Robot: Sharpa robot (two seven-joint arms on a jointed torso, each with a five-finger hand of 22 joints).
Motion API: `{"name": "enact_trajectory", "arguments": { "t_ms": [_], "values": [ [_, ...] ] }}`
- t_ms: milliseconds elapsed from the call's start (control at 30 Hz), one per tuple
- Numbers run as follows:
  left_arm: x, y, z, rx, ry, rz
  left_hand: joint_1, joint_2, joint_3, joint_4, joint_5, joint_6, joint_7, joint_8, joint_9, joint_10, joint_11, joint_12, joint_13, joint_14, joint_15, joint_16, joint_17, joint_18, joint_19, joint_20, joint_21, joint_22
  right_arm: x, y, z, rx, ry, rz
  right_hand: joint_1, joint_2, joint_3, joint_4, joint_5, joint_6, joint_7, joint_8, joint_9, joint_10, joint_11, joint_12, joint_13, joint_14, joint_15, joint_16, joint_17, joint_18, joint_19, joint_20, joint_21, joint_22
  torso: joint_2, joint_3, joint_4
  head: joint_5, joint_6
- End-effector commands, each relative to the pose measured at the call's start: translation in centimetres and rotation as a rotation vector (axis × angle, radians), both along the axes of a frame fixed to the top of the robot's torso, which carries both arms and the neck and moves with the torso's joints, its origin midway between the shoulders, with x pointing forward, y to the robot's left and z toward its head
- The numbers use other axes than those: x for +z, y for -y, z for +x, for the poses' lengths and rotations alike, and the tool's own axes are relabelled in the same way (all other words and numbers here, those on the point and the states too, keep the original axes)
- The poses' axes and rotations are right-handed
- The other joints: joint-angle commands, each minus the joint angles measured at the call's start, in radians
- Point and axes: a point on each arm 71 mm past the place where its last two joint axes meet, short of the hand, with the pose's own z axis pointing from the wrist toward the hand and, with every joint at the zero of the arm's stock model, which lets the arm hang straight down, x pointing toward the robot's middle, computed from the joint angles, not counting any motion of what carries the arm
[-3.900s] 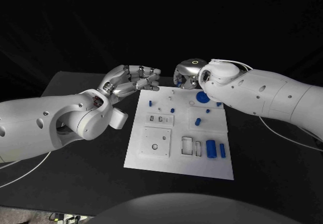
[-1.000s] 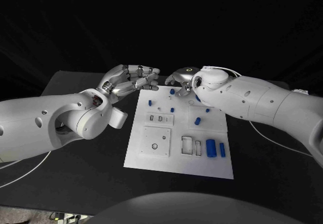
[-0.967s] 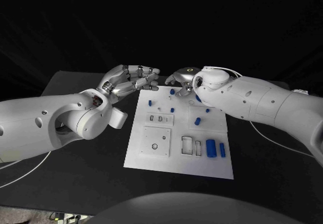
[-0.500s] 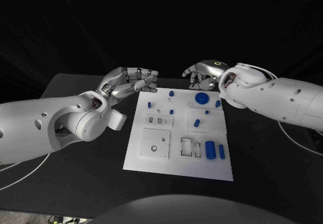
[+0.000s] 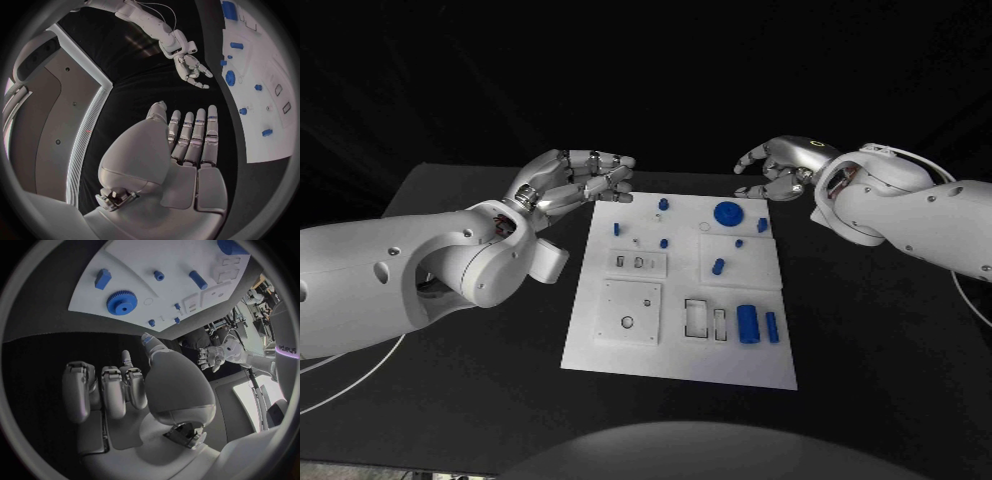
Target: Assemble the parts on the task board
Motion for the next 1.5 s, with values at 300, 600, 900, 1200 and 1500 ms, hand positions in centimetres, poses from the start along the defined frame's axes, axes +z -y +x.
{"name": "enact_trajectory", "arguments": {
  "t_ms": [300, 600, 900, 1200, 1500],
  "values": [
    [-0.1, 0.3, 0.0, -0.017, -0.004, -0.008, 0.001, 0.007, 0.0, 0.001, 0.005, 0.001, 0.008, 0.007, -0.001, 0.004, 0.004, 0.005, -0.001, 0.001, 0.006, 0.004, -0.002, -0.005, 0.008, 0.001, -0.002, -0.001, -1.7, 0.9, -0.2, -0.076, -0.1, -0.126, -0.044, -0.013, -0.014, 0.023, -0.031, -0.068, 0.005, 0.016, 0.105, 0.106, -0.002, 0.004, 0.262, 0.106, -0.011, 0.003, 0.263, -0.035, 0.095, -0.007, 0.099, 0.25, 0.0, -0.0024, 0.0037, -0.011, 0.007],
    [-0.1, 0.3, 0.0, -0.017, -0.004, -0.009, 0.001, 0.007, 0.0, 0.001, 0.005, 0.001, 0.008, 0.007, -0.001, 0.004, 0.004, 0.005, -0.001, 0.001, 0.006, 0.004, -0.002, -0.005, 0.008, 0.001, -0.002, -0.001, -2.8, 0.0, -0.4, -0.055, -0.105, -0.15, 0.015, -0.016, 0.021, -0.022, 0.123, -0.061, 0.006, 0.037, 0.17, 0.106, -0.001, 0.004, 0.262, 0.106, -0.011, 0.003, 0.263, -0.041, 0.113, -0.005, 0.118, 0.258, 0.001, -0.0022, 0.0035, -0.008, 0.012],
    [-0.1, 0.2, -0.1, -0.017, -0.003, -0.01, 0.001, 0.007, 0.0, 0.001, 0.005, 0.001, 0.008, 0.007, -0.001, 0.005, 0.004, 0.005, -0.001, 0.001, 0.006, 0.004, -0.002, -0.005, 0.008, 0.001, -0.002, -0.001, -3.4, -0.8, -0.3, -0.039, -0.095, -0.154, 0.034, -0.026, 0.038, -0.047, 0.094, -0.06, 0.0, 0.039, 0.198, 0.106, -0.006, 0.004, 0.262, 0.106, -0.014, 0.003, 0.263, -0.043, 0.121, -0.008, 0.125, 0.261, 0.001, -0.0025, 0.0025, -0.006, 0.011],
    [-0.1, 0.3, 0.0, -0.02, -0.003, -0.01, 0.001, 0.008, 0.0, 0.001, 0.005, 0.001, 0.008, 0.007, -0.001, 0.005, 0.004, 0.005, -0.001, 0.001, 0.006, 0.005, -0.002, -0.005, 0.008, 0.001, -0.002, -0.001, -3.9, -1.5, -0.2, -0.031, -0.087, -0.164, 0.04, -0.029, 0.041, -0.057, 0.06, -0.069, -0.004, 0.036, 0.211, 0.106, -0.008, 0.004, 0.262, 0.106, -0.017, 0.003, 0.263, -0.043, 0.12, -0.009, 0.125, 0.261, 0.001, -0.0022, 0.0022, -0.009, 0.01],
    [-0.1, 0.3, -0.1, -0.021, -0.006, -0.01, 0.001, 0.008, 0.0, 0.001, 0.005, 0.001, 0.008, 0.007, -0.001, 0.005, 0.004, 0.005, -0.001, 0.001, 0.006, 0.005, -0.002, -0.005, 0.008, 0.001, -0.002, -0.001, -4.5, -2.0, 0.2, -0.038, -0.09, -0.173, 0.038, -0.028, 0.041, -0.056, 0.052, -0.07, -0.003, 0.035, 0.214, 0.106, -0.009, 0.004, 0.262, 0.106, -0.017, 0.003, 0.263, -0.042, 0.116, -0.01, 0.121, 0.259, 0.001, -0.0019, 0.0033, -0.009, 0.009]
  ]
}}
